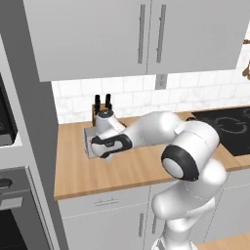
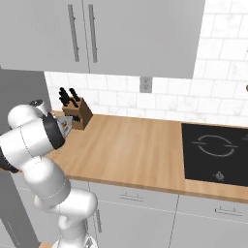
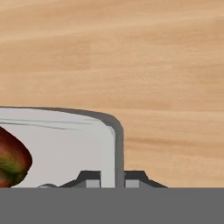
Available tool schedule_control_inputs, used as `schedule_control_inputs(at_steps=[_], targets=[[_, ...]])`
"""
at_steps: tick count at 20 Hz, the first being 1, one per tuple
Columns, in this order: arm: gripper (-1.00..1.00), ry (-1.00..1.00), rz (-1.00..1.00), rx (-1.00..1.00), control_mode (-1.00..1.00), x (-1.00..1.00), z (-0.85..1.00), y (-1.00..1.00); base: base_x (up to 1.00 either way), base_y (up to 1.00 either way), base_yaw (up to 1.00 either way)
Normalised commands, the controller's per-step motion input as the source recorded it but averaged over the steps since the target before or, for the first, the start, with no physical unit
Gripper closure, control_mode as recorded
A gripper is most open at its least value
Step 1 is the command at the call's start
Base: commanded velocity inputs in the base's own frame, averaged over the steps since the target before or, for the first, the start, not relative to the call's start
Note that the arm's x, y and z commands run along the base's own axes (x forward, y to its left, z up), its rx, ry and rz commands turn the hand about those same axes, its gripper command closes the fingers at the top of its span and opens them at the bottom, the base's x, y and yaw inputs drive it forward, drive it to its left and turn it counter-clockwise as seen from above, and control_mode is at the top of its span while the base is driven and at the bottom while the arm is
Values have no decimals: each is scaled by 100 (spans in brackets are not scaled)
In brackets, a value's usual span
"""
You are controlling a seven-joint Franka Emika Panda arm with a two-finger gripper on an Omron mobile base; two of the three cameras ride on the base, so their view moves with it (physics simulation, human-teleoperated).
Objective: Take the meat container that has the shrimp and place it on the second highest rack of the freezer. Then take the vegetable container that has the garlic and bell pepper and place it on the highest rack of the freezer.
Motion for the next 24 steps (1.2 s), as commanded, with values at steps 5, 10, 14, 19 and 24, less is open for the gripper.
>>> schedule_control_inputs(at_steps=[5, 10, 14, 19, 24], targets=[[100, -3, 0, 1, -100, -13, 72, -45, 0, 0, 0], [100, 0, 0, 0, -100, -11, 51, -83, 0, 0, 0], [100, 0, 0, 0, -100, -3, 34, -89, 0, 0, 0], [100, 0, 0, 0, -100, 0, 35, -77, 0, 0, 0], [100, 0, -1, 0, -100, -10, 31, -79, 0, 0, 0]])
